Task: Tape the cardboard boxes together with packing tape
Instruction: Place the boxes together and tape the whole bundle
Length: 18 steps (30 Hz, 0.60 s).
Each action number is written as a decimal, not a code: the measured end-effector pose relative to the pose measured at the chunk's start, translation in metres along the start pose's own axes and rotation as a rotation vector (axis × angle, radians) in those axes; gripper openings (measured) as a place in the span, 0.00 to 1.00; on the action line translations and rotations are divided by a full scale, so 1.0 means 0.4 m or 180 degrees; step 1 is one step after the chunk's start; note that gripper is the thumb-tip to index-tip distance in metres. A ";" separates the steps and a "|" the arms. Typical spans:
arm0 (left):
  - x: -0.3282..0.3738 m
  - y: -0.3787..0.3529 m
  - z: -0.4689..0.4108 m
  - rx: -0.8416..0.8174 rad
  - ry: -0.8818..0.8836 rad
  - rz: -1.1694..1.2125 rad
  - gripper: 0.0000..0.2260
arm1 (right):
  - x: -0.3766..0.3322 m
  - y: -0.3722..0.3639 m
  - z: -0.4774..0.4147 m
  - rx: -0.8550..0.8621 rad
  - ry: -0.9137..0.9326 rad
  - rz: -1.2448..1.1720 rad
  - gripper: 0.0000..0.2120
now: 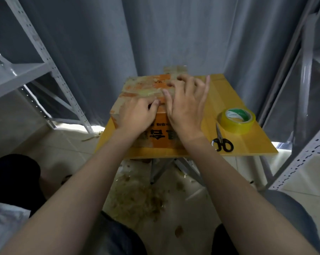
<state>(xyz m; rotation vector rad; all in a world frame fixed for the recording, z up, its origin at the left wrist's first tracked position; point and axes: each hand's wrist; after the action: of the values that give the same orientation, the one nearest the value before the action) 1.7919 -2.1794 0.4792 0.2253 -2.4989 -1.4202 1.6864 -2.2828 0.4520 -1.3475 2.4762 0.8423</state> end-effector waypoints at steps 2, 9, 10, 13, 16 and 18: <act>0.007 -0.010 0.001 0.0066 -0.0020 -0.0078 0.18 | 0.005 -0.018 0.014 0.0330 -0.0276 -0.0141 0.19; 0.003 -0.036 0.009 0.0311 0.0133 -0.0236 0.18 | 0.014 -0.061 0.112 0.0758 -0.1410 -0.1094 0.38; 0.002 -0.036 0.010 0.0332 0.0151 -0.0211 0.18 | 0.019 -0.062 0.131 0.0701 -0.1572 -0.1185 0.40; -0.004 -0.036 0.008 0.0294 0.0234 -0.0186 0.19 | 0.036 -0.062 0.167 0.0307 -0.1959 -0.1405 0.48; -0.009 -0.035 0.003 0.0262 0.0221 -0.0229 0.19 | 0.058 -0.054 0.172 -0.0148 -0.2089 -0.1558 0.53; -0.009 -0.033 0.002 0.0248 0.0225 -0.0236 0.19 | 0.076 -0.043 0.183 -0.0436 -0.2122 -0.1474 0.57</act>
<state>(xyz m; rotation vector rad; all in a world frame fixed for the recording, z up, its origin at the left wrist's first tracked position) 1.7953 -2.1845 0.4669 0.3805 -2.5147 -1.3191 1.6766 -2.2701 0.3724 -1.3189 1.5552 1.1201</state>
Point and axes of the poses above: each hand's wrist, its own z-axis away from the middle knuckle, its own y-axis out of the back of the hand, x = y × z, and after that the axes turned 13 degrees about -y, right-handed
